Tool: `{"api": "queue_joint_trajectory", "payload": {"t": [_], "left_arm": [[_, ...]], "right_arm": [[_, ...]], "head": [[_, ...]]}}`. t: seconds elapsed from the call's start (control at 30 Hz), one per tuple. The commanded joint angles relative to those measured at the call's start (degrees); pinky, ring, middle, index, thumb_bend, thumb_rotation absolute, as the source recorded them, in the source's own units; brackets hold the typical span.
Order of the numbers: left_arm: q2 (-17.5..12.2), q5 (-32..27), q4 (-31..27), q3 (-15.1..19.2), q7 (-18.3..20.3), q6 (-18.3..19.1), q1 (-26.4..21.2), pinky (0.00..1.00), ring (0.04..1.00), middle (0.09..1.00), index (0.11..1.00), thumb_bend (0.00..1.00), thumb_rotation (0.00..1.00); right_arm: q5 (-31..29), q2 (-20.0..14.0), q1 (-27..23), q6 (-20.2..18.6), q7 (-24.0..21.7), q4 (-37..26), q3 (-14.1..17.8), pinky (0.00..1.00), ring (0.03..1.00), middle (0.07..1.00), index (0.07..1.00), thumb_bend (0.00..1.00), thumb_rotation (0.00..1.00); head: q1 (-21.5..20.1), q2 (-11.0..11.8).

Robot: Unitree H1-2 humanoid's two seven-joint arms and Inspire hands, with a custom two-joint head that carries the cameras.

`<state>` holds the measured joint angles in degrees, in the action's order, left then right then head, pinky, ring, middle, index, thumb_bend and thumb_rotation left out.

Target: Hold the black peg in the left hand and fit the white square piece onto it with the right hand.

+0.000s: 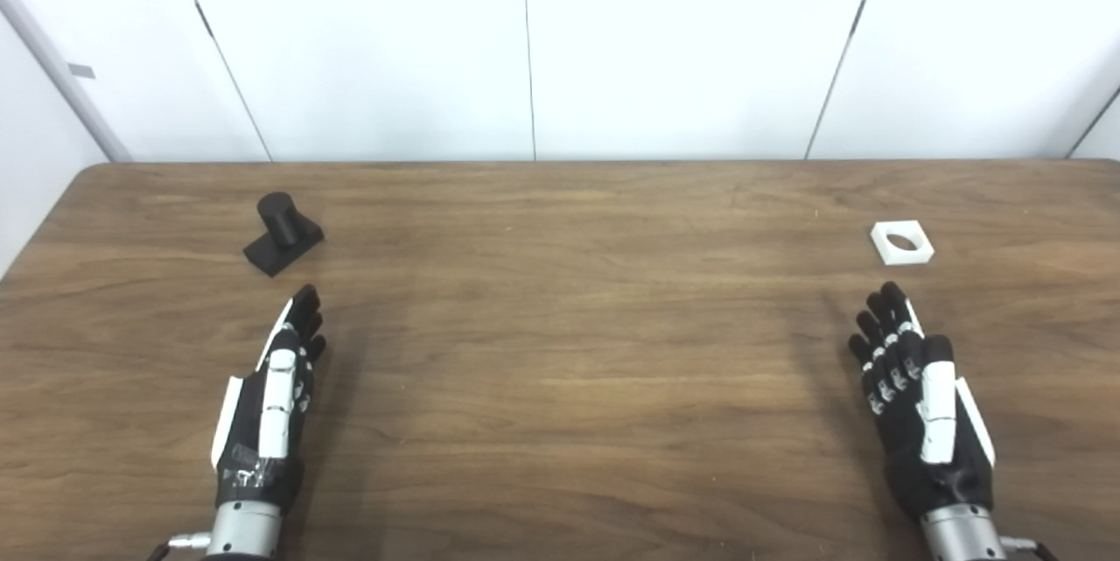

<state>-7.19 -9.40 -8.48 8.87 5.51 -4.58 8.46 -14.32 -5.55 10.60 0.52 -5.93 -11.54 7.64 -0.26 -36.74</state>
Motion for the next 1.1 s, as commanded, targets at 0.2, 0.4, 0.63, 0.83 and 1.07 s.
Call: {"api": "queue_joint_trajectory", "payload": {"t": [0.2, 0.4, 0.63, 0.83, 1.07], "left_arm": [[0.6, -0.8, -0.3, -0.2, -0.1, -0.8, 0.7, 1.00, 1.000, 0.984, 0.975, 0.41, 0.97], [1.0, 0.0, -0.4, -0.5, -0.4, -0.8, 0.9, 1.00, 1.000, 0.981, 0.969, 0.41, 0.97], [2.2, 1.5, -0.7, -1.4, -1.0, -1.2, 1.7, 1.00, 1.000, 0.974, 0.957, 0.38, 0.98], [3.3, 2.4, 1.1, -2.1, -1.1, -3.1, 2.0, 1.00, 0.990, 0.961, 0.955, 0.41, 0.94], [4.1, 4.5, 2.0, -2.7, -1.8, -3.6, 2.1, 1.00, 0.979, 0.954, 0.952, 0.41, 0.92]], "right_arm": [[0.3, 0.4, 4.1, 0.4, 0.0, 1.3, -0.1, 1.00, 1.000, 1.000, 0.991, 0.55, 1.00], [-0.3, -0.3, 4.2, 0.9, -0.8, 1.8, 0.1, 1.00, 1.000, 1.000, 0.994, 0.56, 1.00], [-0.8, -1.5, 4.5, 1.3, -2.3, 2.8, 0.7, 1.00, 1.000, 1.000, 1.000, 0.58, 1.00], [-1.5, -2.2, 4.3, 2.9, -4.3, 4.8, 1.3, 1.00, 1.000, 1.000, 1.000, 0.60, 1.00], [-1.4, -2.4, 4.2, 2.5, -4.6, 5.0, 1.3, 1.00, 1.000, 1.000, 1.000, 0.64, 1.00]], "head": [[0.3, 0.3], [2.6, 1.1], [7.8, 3.5], [12.1, 6.6], [14.1, 8.6]]}}
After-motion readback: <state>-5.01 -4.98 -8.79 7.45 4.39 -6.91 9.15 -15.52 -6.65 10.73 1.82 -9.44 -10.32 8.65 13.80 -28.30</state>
